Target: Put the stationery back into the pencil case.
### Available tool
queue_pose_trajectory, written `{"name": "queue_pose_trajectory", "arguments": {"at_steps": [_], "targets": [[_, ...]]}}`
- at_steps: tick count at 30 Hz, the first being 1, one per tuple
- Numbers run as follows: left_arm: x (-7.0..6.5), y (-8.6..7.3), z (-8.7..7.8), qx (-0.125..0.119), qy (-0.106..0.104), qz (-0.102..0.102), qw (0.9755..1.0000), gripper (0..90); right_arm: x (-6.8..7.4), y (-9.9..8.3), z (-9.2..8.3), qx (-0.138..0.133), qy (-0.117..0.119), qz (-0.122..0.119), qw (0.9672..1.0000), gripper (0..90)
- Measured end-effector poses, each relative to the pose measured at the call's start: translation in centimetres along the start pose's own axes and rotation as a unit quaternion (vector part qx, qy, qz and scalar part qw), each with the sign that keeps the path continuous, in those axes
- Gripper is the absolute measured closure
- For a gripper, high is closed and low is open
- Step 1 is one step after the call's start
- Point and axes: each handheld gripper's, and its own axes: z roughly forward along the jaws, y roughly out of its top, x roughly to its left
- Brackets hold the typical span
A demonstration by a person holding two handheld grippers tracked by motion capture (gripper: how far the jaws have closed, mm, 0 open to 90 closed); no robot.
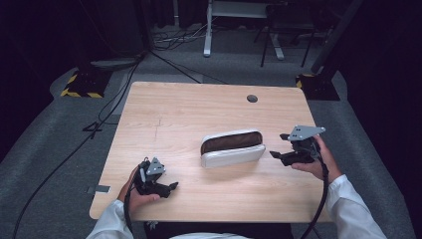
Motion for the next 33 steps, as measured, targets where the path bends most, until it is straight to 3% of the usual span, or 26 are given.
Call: {"name": "queue_pose_trajectory", "arguments": {"at_steps": [7, 23, 33], "targets": [[0.0, 0.0, 0.0, 0.000, 0.000, 0.000, 1.0000, 15.3, 0.1, -1.3, -0.1, 0.016, -0.019, -0.006, 0.9997, 27.2], [0.0, 0.0, 0.0, 0.000, 0.000, -0.001, 1.0000, 15.3, 0.2, -5.7, 0.1, 0.042, -0.036, 0.019, 0.9983, 27.1], [0.0, 0.0, 0.0, 0.000, 0.000, -0.001, 1.0000, 15.3, 0.1, -8.5, -0.3, 0.042, -0.047, 0.046, 0.9969, 27.1]]}}
